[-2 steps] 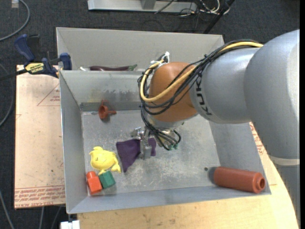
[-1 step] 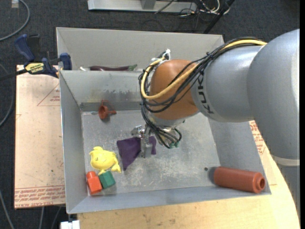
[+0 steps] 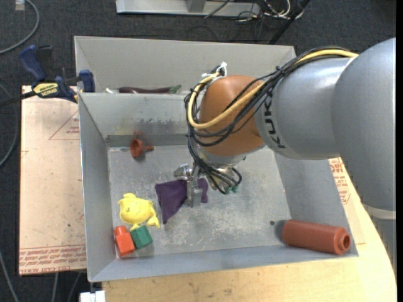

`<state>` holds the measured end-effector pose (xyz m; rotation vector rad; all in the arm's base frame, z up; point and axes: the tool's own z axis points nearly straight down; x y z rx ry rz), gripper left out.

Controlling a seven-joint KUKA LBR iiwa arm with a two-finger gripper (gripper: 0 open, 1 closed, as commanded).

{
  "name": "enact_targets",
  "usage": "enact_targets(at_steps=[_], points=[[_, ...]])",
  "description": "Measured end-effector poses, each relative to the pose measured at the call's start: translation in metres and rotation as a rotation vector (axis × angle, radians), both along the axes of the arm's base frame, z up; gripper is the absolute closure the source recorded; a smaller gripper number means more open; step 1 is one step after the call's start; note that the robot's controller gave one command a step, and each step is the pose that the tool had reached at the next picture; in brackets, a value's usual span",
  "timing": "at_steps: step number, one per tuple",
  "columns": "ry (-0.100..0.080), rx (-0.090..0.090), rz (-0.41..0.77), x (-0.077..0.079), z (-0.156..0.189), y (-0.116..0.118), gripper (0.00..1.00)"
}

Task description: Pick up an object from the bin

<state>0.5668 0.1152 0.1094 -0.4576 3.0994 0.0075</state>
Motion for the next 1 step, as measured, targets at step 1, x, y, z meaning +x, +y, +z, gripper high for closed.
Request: enact_targets(at_steps=[1], points=[[-0.002, 0.001, 0.000, 0.0005, 0.0101, 0.0003, 1.00]])
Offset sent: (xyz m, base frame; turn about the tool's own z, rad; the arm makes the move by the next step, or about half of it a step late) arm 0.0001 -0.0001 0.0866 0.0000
